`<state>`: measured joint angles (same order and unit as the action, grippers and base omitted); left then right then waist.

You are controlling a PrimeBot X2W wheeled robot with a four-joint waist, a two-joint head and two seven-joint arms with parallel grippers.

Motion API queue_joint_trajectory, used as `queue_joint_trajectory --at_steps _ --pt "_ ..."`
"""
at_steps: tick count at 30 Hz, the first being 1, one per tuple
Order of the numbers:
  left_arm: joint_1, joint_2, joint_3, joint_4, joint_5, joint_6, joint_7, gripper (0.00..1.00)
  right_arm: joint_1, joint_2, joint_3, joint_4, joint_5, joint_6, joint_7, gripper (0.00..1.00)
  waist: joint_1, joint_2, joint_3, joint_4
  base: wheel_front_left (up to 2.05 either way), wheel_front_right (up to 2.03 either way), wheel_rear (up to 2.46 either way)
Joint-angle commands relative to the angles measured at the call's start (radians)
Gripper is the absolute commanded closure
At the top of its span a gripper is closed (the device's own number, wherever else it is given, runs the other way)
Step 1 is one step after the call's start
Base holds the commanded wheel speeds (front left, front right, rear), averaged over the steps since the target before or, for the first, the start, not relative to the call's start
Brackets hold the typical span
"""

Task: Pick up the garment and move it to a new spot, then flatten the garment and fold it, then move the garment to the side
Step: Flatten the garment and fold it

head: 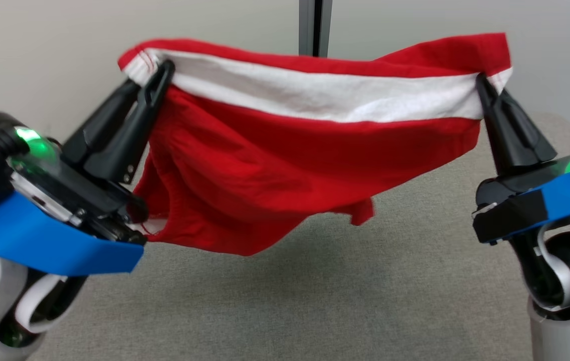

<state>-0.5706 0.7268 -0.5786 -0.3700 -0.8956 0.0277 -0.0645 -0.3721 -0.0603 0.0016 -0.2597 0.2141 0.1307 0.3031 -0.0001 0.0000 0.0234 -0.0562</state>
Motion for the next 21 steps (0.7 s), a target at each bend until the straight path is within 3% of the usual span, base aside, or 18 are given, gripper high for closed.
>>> queue_joint_trajectory --at_steps 1,4,8,16,21 --pt "-0.035 0.012 0.005 -0.008 0.011 0.008 0.023 1.00 -0.009 -0.002 -0.006 -0.030 0.002 0.000 0.016 1.00 0.0001 0.0000 0.003 -0.005 0.00 0.00 0.00" --pt "-0.076 0.006 -0.001 -0.007 0.007 0.010 0.063 1.00 -0.016 0.000 -0.017 -0.068 -0.001 0.000 0.046 1.00 0.0001 0.0000 0.020 -0.014 0.00 0.00 0.00" --pt "-0.118 -0.020 -0.017 0.040 -0.008 -0.005 0.092 1.00 -0.035 0.003 -0.012 -0.029 0.000 0.000 0.056 1.00 0.0001 0.0000 0.063 -0.025 0.00 0.00 0.00" --pt "-0.284 -0.104 -0.015 0.255 -0.018 -0.058 0.098 1.00 -0.269 0.003 -0.003 0.216 -0.058 0.000 -0.073 1.00 0.0001 0.0000 0.162 -0.066 0.00 0.00 0.00" --pt "-0.410 -0.159 0.021 0.362 -0.007 -0.069 0.056 1.00 -0.436 0.008 -0.029 0.335 -0.100 0.000 -0.162 1.00 0.0001 0.0000 0.197 -0.080 0.00 0.00 0.00"
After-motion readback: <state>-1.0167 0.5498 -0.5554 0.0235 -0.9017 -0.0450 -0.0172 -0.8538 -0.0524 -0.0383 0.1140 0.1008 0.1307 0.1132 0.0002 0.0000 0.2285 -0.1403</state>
